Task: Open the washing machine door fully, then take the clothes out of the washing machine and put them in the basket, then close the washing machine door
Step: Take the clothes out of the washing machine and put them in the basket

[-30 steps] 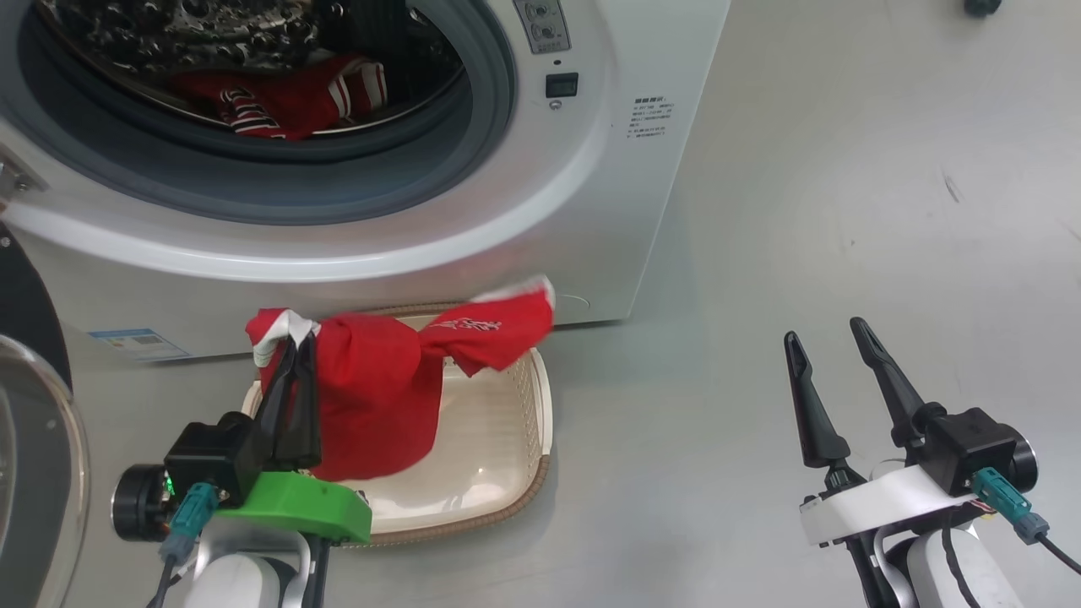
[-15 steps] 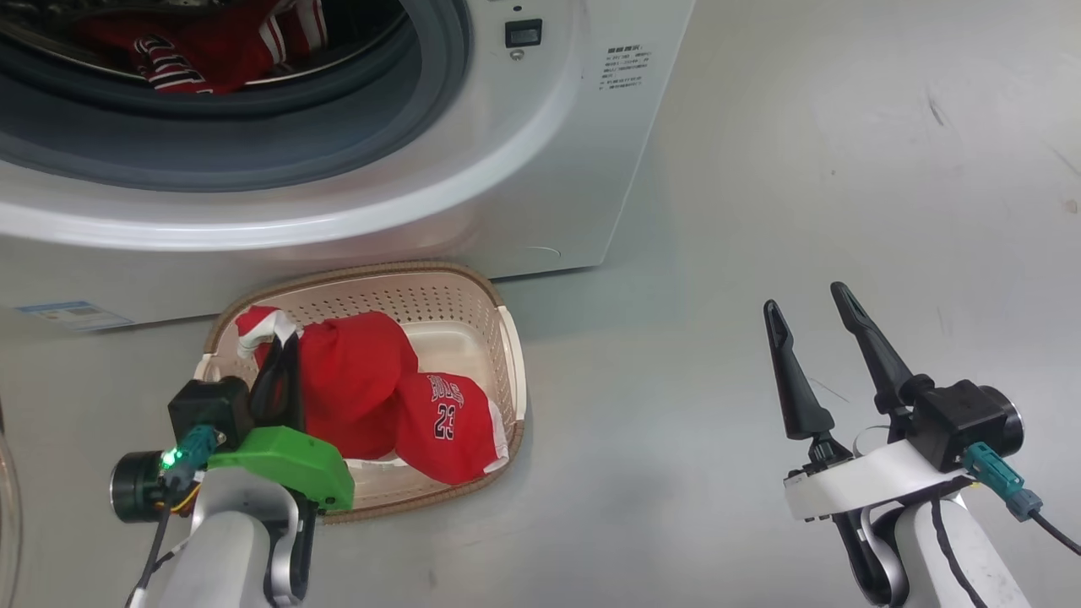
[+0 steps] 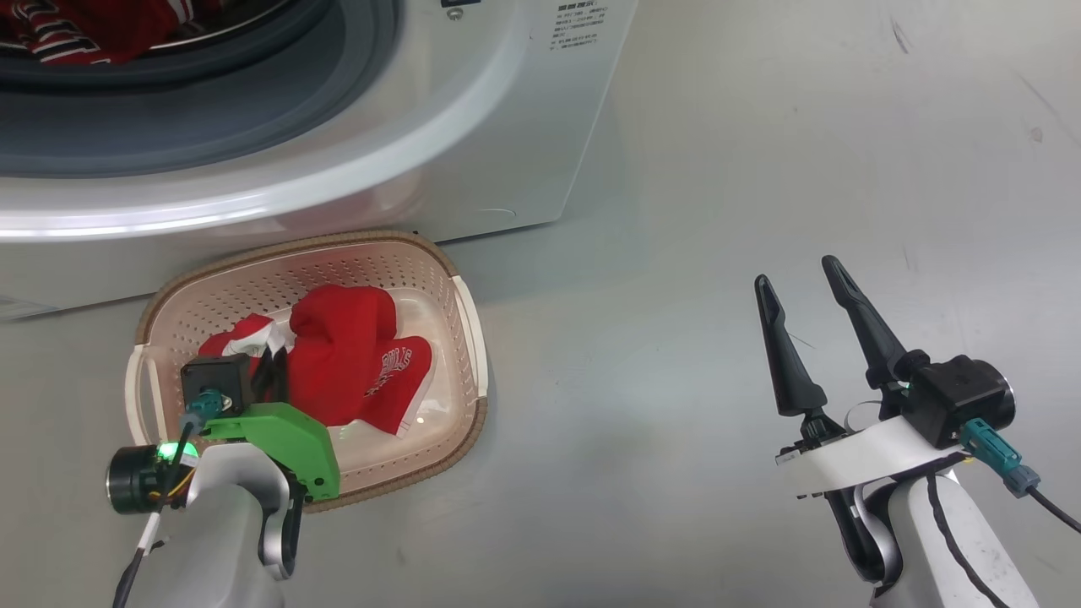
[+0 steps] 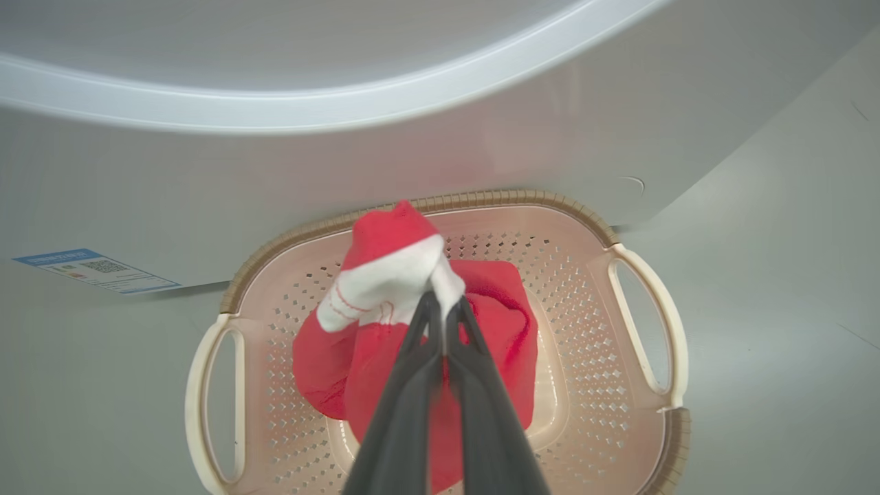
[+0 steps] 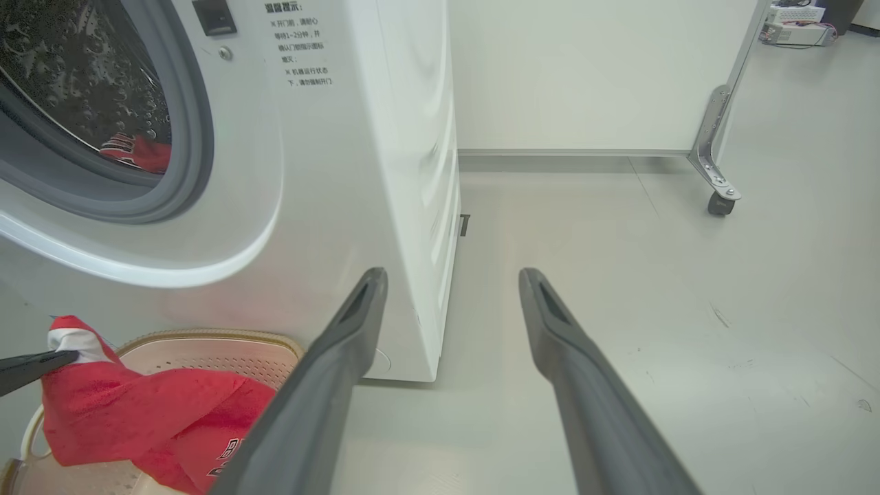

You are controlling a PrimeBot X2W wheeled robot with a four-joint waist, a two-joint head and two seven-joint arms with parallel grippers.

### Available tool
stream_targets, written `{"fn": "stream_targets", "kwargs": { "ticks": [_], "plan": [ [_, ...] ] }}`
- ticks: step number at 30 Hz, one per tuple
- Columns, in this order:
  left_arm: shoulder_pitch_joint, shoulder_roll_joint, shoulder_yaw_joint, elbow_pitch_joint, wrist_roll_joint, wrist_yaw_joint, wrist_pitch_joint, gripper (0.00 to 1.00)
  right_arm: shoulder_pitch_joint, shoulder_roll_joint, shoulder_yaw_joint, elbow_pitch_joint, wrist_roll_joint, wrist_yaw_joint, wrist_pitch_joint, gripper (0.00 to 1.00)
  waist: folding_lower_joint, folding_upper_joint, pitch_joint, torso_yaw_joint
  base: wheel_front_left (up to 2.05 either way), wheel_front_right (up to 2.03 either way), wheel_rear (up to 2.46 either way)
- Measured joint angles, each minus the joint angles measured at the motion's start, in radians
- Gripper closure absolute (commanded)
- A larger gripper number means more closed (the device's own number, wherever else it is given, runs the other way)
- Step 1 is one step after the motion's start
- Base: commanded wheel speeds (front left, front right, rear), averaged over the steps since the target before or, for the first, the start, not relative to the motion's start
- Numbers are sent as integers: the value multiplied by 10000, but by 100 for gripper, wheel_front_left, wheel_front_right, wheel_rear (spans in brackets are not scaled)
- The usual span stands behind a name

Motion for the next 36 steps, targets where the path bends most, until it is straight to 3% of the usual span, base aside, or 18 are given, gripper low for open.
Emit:
{"fn": "stream_targets", "kwargs": {
  "ticks": [4,5,6,7,8,9,24,36],
  "plan": [
    [-259,-12,-88,830,65,0,111,98,-68,-6,-4,111,10,0,0,0,0,1,139,-129,0,0,0],
    [-290,-17,-100,997,63,0,115,79,-74,-6,-2,134,10,0,0,0,0,0,155,-148,0,0,0],
    [-323,-23,-100,1168,58,2,115,67,-81,-6,2,163,12,0,0,0,0,0,166,-161,0,0,0],
    [-365,-23,-92,1327,56,0,121,33,-92,-4,10,186,13,2,0,0,0,0,170,-170,0,0,0],
    [-411,-25,-79,1442,48,2,119,5,-100,-6,19,209,27,2,0,0,0,0,168,-175,0,0,0],
    [-460,-23,-71,1534,38,0,107,0,-105,-4,31,224,40,2,0,0,0,0,164,-180,0,0,0],
    [-847,-65,107,2278,-138,-82,-1193,0,-163,-17,6,623,100,82,0,0,0,0,-323,-46,0,0,0],
    [-850,-102,-36,1394,-104,-320,-1578,0,-108,-165,-339,750,111,69,0,0,0,0,-1041,364,0,0,0]
  ]
}}
